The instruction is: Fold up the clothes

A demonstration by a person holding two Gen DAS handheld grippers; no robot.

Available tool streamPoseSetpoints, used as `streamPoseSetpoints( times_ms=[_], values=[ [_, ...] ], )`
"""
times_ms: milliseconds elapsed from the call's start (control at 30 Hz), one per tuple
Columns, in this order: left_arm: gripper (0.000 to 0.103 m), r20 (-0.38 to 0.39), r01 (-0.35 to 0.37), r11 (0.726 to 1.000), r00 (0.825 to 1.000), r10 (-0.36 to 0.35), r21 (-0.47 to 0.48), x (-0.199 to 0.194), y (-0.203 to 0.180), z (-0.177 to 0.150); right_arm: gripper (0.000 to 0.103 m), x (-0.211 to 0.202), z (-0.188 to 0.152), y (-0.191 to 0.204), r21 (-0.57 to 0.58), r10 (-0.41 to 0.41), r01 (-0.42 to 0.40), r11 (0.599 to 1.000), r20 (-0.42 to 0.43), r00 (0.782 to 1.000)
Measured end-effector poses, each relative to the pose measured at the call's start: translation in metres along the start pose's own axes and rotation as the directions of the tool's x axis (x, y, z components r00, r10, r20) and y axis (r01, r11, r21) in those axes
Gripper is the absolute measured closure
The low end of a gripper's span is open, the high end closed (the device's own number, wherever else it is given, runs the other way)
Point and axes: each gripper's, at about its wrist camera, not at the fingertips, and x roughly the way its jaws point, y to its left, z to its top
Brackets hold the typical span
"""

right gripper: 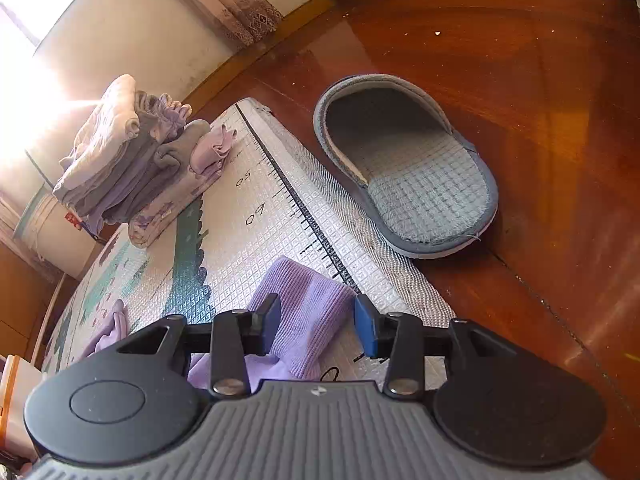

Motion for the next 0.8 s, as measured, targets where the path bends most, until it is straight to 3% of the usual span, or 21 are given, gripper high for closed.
streamPoseSetpoints(
  times_ms=[267, 433, 800],
  values=[
    [0.051, 0.022, 0.012, 1.0, 1.0, -0.012, 0.029, 0.016, -0.013, 0.017, 0.065, 0.003, 0.002, -0.014, 0.131, 0.058, -0.058, 0.99, -0.001, 0.998],
    [0.051, 0.037, -0.011, 0.997, 0.999, 0.008, 0.075, 0.031, -0.024, 0.031, 0.092, 0.011, 0.004, -0.005, 0.071, 0.1, -0.097, 0.993, -0.052, 0.994],
    [0.051, 0.13, -0.079, 0.984, 0.99, 0.058, 0.16, 0.049, -0.053, 0.076, 0.094, -0.012, 0.028, 0.011, 0.063, 0.24, -0.236, 0.97, -0.06, 0.969]
  ],
)
